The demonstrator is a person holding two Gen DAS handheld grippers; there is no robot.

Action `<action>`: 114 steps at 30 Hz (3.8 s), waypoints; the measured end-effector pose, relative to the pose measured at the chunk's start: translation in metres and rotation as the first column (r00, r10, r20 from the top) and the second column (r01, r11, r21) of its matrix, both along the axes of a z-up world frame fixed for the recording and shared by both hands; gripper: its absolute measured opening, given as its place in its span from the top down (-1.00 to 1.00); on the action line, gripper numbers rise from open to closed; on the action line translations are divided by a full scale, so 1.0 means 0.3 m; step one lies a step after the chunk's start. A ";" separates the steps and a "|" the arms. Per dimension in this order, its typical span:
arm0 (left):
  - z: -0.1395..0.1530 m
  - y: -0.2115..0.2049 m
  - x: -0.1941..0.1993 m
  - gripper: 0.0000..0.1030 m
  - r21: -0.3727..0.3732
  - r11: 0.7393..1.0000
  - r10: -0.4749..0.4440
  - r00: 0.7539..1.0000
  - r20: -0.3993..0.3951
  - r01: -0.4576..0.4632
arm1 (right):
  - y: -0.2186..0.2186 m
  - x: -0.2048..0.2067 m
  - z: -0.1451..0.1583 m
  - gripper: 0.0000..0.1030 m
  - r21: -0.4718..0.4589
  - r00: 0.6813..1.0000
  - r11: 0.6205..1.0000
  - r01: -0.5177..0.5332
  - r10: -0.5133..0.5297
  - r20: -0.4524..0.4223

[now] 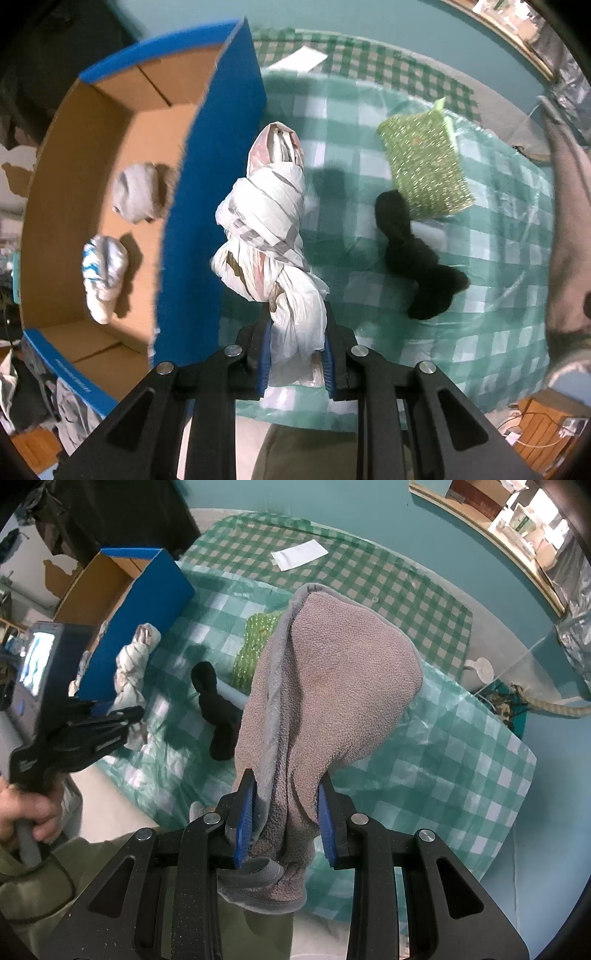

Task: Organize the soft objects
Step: 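Carry the white bag and grey mitt over the cardboard box with both grippers, then open both grippers to drop the bag and mitt into the box, then move both grippers back over the table toward the scrubber and black sock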

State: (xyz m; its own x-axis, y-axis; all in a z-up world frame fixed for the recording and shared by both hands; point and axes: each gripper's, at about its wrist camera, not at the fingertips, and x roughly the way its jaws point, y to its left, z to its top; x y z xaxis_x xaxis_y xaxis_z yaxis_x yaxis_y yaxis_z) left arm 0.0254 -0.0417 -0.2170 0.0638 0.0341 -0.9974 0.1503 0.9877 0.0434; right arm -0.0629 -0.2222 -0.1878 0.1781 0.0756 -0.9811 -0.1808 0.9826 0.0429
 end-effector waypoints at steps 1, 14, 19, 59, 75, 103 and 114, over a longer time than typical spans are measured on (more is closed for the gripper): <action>0.009 0.014 0.008 0.56 -0.004 1.000 -0.004 1.000 0.012 0.004 | 0.005 0.002 0.003 0.43 0.000 1.000 1.000 -0.001 0.001 0.002; 0.227 0.042 -0.034 0.56 -0.020 1.000 -0.010 0.993 0.116 0.013 | 0.095 0.031 0.060 0.43 0.007 0.999 0.999 -0.040 0.040 0.034; 0.273 0.073 -0.035 0.56 -0.021 1.000 0.003 0.990 0.139 0.000 | 0.146 0.049 0.093 0.43 0.012 0.996 0.998 -0.070 0.069 0.051; 0.302 0.546 0.006 0.56 -0.038 0.961 0.276 0.949 0.154 -0.273 | 0.767 0.262 0.147 0.42 0.020 0.918 0.922 -0.387 0.383 0.100; 0.219 0.660 0.041 0.56 -0.021 0.948 0.318 0.942 0.111 -0.318 | 0.977 0.336 0.079 0.42 0.013 0.892 0.893 -0.450 0.448 0.061; 0.224 0.635 0.014 0.07 -0.041 0.945 0.326 0.944 0.051 -0.324 | 0.879 0.344 0.114 -0.29 -0.020 0.922 0.928 -0.372 0.372 0.108; 0.248 0.555 -0.004 -0.14 -0.008 0.957 0.289 0.955 0.067 -0.289 | 0.739 0.295 0.137 -0.29 -0.020 0.938 0.946 -0.324 0.324 0.119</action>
